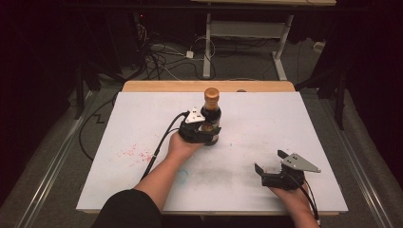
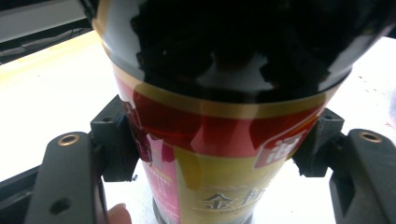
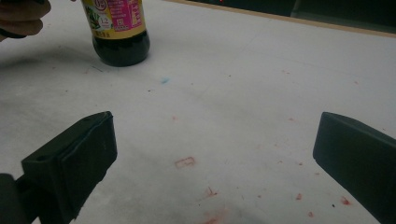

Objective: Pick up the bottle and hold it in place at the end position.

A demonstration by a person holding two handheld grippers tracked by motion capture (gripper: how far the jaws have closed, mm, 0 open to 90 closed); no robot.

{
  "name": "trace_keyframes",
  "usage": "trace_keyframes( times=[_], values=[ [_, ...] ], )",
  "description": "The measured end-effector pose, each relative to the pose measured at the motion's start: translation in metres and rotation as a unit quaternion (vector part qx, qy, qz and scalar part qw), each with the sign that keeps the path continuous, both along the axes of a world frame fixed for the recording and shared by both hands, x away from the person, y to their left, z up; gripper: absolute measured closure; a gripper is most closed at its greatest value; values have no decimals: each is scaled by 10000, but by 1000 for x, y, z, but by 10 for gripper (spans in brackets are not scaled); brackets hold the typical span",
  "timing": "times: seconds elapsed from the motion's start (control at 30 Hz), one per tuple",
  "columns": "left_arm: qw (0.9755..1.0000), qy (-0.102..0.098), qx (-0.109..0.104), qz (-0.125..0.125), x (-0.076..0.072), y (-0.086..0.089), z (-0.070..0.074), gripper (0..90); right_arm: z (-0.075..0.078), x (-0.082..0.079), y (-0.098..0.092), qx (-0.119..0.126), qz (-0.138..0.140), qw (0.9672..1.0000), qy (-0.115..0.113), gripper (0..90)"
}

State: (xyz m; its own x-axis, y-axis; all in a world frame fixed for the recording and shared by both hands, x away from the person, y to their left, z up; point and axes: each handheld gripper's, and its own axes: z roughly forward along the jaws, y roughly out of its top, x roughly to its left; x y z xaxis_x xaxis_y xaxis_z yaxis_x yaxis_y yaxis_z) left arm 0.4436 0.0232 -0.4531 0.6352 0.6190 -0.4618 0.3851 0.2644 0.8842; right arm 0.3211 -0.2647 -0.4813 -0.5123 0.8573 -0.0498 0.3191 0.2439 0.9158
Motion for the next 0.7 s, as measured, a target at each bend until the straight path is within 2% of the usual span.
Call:
trace_keyframes(
  times=[0.3,0.57,0.7],
  values=[
    [9997,-24,-207,85,-1,1,-3,271,0,0,-1,18,-4,10000,13,5],
    [9998,-27,-180,89,-1,1,-2,270,0,0,-1,29,-27,10000,22,5],
    [9997,28,-232,75,-1,2,-1,264,1,0,0,32,-49,10000,17,6]
  ],
)
